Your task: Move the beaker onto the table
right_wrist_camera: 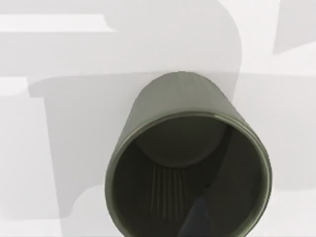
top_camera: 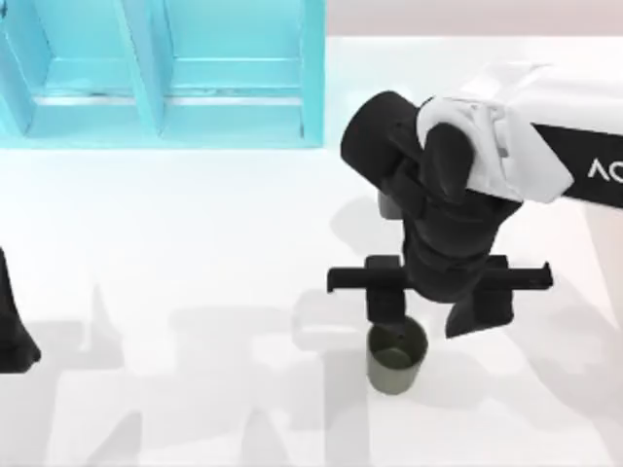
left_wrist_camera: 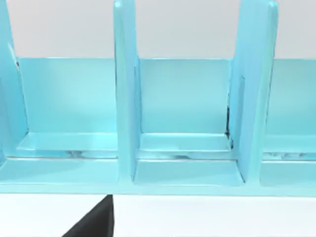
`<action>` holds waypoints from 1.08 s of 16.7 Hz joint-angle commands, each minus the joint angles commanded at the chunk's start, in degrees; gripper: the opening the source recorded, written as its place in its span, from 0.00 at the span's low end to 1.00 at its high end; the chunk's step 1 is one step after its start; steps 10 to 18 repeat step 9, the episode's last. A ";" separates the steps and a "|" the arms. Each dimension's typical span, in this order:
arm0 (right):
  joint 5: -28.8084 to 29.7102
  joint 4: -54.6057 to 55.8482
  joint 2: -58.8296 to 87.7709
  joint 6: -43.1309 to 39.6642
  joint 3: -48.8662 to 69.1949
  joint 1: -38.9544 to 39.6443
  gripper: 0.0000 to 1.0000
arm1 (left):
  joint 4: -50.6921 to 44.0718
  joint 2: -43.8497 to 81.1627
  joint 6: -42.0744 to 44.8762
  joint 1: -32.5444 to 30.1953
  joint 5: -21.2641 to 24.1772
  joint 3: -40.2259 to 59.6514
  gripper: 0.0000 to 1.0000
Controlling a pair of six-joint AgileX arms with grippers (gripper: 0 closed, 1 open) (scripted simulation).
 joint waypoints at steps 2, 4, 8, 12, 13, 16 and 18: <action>0.00 0.00 0.00 0.00 0.00 0.00 0.90 | 0.00 0.00 0.00 0.00 0.00 0.00 1.00; 0.00 0.00 0.00 0.00 0.00 0.00 1.00 | 0.00 0.00 0.00 0.00 0.00 0.00 1.00; 0.00 0.00 0.00 0.00 0.00 0.00 1.00 | 0.00 0.00 0.00 0.00 0.00 0.00 1.00; 0.00 0.00 0.00 0.00 0.00 0.00 1.00 | 0.00 0.00 0.00 0.00 0.00 0.00 1.00; 0.00 0.00 0.00 0.00 0.00 0.00 1.00 | 0.00 0.00 0.00 0.00 0.00 0.00 1.00; 0.00 0.00 0.00 0.00 0.00 0.00 1.00 | 0.00 0.00 0.00 0.00 0.00 0.00 1.00; 0.00 0.00 0.00 0.00 0.00 0.00 1.00 | 0.00 0.00 0.00 0.00 0.00 0.00 1.00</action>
